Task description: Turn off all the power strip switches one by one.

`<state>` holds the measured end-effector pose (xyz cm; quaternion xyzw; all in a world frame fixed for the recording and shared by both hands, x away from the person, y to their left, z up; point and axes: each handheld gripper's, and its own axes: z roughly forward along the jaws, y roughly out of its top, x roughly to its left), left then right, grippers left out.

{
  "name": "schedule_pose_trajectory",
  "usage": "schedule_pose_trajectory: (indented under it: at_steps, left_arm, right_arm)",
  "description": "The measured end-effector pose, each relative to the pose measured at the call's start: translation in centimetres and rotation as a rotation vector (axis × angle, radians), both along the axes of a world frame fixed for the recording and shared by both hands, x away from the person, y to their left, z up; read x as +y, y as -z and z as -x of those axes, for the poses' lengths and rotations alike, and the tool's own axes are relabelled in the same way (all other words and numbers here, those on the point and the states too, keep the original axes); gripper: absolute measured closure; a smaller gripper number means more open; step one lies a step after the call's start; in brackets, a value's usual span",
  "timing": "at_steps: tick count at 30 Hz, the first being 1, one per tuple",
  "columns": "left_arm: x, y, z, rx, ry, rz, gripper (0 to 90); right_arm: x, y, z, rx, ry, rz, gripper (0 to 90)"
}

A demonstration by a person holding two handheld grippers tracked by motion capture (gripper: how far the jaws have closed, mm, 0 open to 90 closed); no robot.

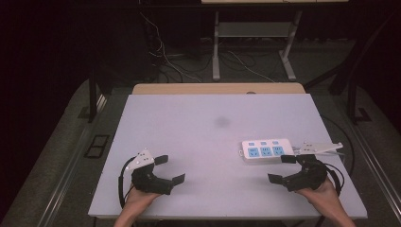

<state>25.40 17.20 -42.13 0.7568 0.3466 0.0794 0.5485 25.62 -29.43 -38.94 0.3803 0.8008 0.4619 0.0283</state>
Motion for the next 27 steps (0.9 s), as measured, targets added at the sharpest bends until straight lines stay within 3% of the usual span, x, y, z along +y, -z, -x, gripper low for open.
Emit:
schedule_pose_trajectory:
  at_steps: [27]
  left_arm:
    - [-0.3, 0.2, -0.2, 0.007, 0.007, -0.005, 0.0]
  right_arm:
    - [-1.1, -1.9, -3.0, 0.033, -0.016, 0.072, 0.7]
